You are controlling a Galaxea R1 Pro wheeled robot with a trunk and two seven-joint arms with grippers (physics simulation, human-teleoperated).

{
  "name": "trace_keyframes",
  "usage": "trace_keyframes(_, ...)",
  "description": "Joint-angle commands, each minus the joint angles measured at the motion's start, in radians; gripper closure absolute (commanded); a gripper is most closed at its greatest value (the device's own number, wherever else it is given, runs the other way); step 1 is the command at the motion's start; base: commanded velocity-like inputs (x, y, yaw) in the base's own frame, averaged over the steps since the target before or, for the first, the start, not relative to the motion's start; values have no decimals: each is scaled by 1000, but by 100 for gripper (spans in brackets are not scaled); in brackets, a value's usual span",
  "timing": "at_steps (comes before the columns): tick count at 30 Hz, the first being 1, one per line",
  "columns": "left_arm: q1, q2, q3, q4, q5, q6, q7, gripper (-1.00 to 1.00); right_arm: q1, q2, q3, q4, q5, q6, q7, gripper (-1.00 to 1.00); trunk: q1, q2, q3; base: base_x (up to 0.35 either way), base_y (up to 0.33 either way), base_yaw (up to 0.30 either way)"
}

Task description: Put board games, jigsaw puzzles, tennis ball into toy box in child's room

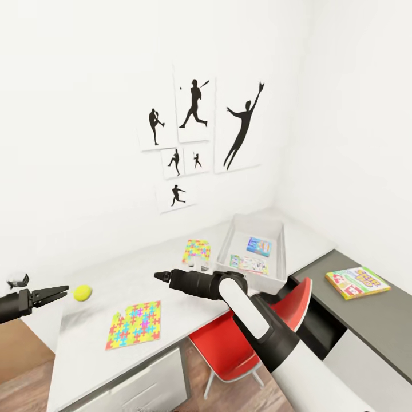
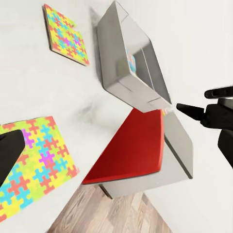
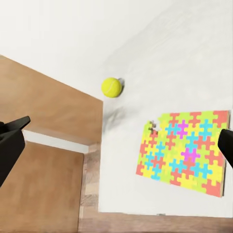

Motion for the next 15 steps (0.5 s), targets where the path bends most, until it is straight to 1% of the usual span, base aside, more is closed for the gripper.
trace_keyframes(1,-1,0,0,0,-2,10,-5,-100,-1,0,0,-1,-11,1,-10,-100,1,-2,-3,0,0,282)
trace_keyframes(6,-1,0,0,0,-2,10,-5,-100,-1,0,0,-1,-11,1,-10,-100,1,-2,-6,0,0,268)
trace_keyframes(15,-1,-2,0,0,-1,9,-5,-100,-1,0,0,-1,-11,1,-11,-100,1,-2,-16,0,0,235)
